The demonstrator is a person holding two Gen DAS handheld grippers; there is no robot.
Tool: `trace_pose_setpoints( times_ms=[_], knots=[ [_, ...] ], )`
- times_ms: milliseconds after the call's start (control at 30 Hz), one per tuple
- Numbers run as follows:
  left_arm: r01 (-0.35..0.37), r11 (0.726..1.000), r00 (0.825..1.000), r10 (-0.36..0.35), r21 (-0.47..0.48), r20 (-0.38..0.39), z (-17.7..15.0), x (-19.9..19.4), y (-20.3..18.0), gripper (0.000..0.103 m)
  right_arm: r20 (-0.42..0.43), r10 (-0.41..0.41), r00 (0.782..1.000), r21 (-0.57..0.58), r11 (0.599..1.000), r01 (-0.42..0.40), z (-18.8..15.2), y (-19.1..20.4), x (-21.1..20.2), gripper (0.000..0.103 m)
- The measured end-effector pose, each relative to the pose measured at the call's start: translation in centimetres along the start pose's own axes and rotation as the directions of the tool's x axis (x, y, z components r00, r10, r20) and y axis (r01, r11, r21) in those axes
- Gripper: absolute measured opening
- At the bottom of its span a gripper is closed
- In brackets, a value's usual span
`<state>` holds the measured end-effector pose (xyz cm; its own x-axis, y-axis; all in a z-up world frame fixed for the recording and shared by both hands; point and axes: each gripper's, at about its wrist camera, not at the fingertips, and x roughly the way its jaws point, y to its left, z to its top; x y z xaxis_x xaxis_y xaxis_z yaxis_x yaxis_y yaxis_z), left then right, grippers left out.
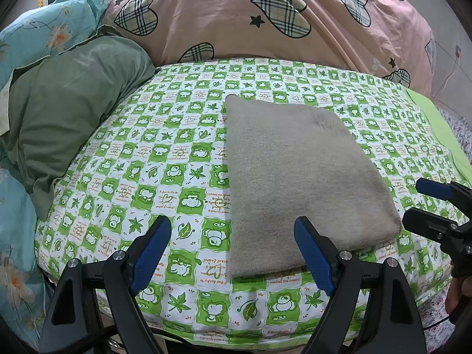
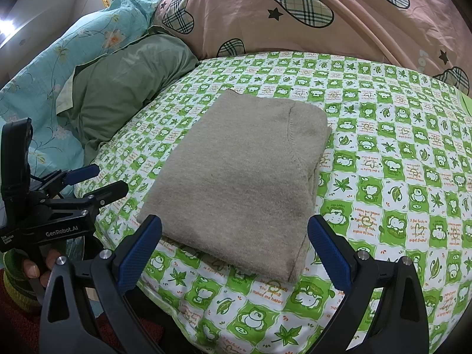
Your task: Fold small clothes
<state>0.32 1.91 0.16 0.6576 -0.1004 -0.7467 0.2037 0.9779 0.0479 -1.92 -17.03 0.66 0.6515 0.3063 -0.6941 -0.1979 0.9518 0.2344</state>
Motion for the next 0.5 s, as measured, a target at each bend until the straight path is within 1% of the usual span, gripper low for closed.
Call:
trace_pose_setpoints(
  times_ms=[500],
  knots=[
    [0.009,1.000,1.000,-0.008,0.013,-0.005,0.14,0.36,0.03,0.086,-0.003,0.000,1.000,-0.002,1.000,0.000,0.09,-0.44,0.03,0.099]
  ],
)
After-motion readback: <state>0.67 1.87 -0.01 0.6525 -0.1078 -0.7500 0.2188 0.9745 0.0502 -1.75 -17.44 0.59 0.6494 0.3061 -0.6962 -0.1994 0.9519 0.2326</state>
